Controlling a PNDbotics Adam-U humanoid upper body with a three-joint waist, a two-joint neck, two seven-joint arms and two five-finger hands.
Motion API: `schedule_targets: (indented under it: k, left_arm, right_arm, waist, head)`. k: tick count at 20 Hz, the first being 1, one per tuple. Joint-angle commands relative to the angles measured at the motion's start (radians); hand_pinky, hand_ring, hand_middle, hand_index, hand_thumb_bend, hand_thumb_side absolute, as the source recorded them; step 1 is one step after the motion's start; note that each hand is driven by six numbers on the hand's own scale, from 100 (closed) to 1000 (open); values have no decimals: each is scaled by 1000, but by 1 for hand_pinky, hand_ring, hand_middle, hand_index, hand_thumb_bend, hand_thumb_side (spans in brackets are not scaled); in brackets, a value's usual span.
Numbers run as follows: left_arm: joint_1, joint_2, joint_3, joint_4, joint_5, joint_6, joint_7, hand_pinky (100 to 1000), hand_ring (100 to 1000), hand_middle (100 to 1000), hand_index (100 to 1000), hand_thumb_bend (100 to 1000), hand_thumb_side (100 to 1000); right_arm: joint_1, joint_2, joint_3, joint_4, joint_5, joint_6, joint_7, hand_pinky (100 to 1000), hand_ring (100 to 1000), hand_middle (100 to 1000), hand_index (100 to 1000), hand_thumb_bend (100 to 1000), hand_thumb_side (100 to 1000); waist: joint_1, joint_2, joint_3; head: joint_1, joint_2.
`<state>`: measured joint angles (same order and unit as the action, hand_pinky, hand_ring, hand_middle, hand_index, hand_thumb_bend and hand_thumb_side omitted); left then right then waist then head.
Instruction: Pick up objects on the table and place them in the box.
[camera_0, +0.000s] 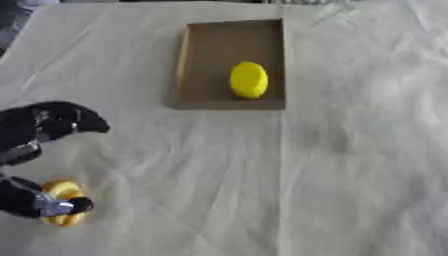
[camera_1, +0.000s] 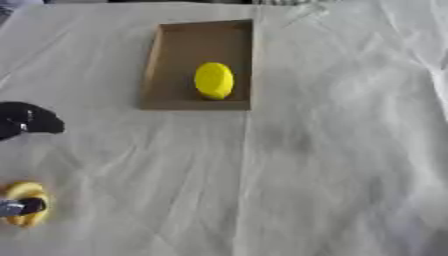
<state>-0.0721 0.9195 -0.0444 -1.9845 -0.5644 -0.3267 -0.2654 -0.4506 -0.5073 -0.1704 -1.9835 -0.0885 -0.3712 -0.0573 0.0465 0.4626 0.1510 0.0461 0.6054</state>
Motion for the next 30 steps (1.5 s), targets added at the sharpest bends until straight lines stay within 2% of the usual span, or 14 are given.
schedule_targets:
  k: [1, 6, 11, 17, 26, 30]
  left_arm:
    - [56, 32, 48, -16, -46, -25, 10, 926, 896, 826, 911, 636, 316]
    - [137, 8, 99, -16, -104, -49, 4, 929, 905, 841, 911, 642, 236]
    - [152, -9, 115, -16, -130, -37, -24, 929, 912, 850, 910, 617, 100]
    - [124, -12, 114, -16, -114, 11, -11, 929, 918, 858, 919, 534, 100]
    - [92, 1, 88, -16, -68, 65, -146, 933, 921, 856, 898, 538, 100]
    - [76, 3, 88, -10, -99, 99, -178, 926, 929, 869, 898, 566, 100]
  right_arm:
    - [-3, -35, -12, -16, 9, -1, -8, 918, 839, 662, 852, 100, 605]
    - [7, -40, -15, -16, 15, -2, -12, 918, 840, 661, 852, 100, 603]
    - [11, -40, -14, -16, 18, -2, -12, 918, 840, 661, 852, 100, 603]
    - [10, -37, -11, -16, 16, -2, -9, 919, 841, 660, 852, 100, 602]
    - [4, -33, -9, -16, 11, -1, -6, 919, 841, 660, 851, 100, 603]
    - [3, -31, -8, -16, 9, -1, -5, 920, 842, 660, 851, 100, 603]
  waist:
    - [-1, -21, 7]
    - [-3, -22, 21]
    - [-7, -22, 25]
    - [-11, -21, 21]
    - [-11, -20, 11]
    - [-12, -19, 8]
  head:
    - [-5, 1]
    - [20, 6]
    - [23, 3]
    - [14, -8]
    - [12, -12]
    - [17, -11]
